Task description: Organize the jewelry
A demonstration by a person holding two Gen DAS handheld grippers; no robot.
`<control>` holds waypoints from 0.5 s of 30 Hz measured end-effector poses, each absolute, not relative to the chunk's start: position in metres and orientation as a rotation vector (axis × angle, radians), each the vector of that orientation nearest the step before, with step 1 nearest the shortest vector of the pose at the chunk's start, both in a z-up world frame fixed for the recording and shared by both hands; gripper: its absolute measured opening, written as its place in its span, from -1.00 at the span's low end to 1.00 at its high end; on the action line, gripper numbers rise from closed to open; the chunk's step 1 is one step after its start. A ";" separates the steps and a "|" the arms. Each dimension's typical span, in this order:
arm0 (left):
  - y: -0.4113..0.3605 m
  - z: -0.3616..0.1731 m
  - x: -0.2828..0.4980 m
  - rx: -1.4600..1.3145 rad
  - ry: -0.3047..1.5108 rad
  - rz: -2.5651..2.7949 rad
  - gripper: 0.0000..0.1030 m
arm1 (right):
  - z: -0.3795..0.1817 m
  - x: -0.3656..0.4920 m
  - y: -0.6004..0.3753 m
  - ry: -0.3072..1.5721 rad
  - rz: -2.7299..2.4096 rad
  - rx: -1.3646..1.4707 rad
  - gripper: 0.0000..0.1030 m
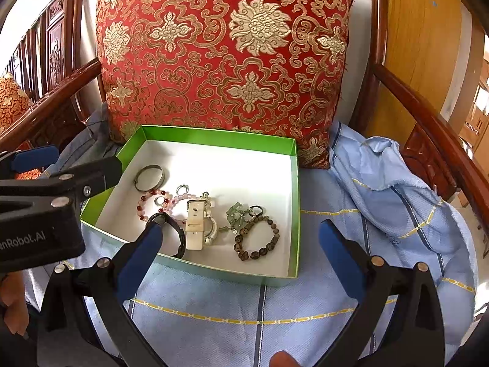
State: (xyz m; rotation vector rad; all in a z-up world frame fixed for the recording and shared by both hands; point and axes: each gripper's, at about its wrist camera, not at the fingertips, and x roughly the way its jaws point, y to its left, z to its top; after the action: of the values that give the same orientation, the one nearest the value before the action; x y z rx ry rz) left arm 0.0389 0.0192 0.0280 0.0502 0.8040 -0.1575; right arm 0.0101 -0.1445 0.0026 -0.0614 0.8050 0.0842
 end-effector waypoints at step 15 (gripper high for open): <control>0.017 0.026 0.040 0.067 0.810 -0.155 0.92 | 0.003 0.010 -0.144 0.810 0.087 -0.059 0.93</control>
State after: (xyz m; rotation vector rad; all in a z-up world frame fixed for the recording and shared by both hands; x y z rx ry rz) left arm 0.0401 0.0170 0.0258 0.0669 0.8096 -0.1549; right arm 0.0096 -0.1443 0.0033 -0.0590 0.8097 0.0873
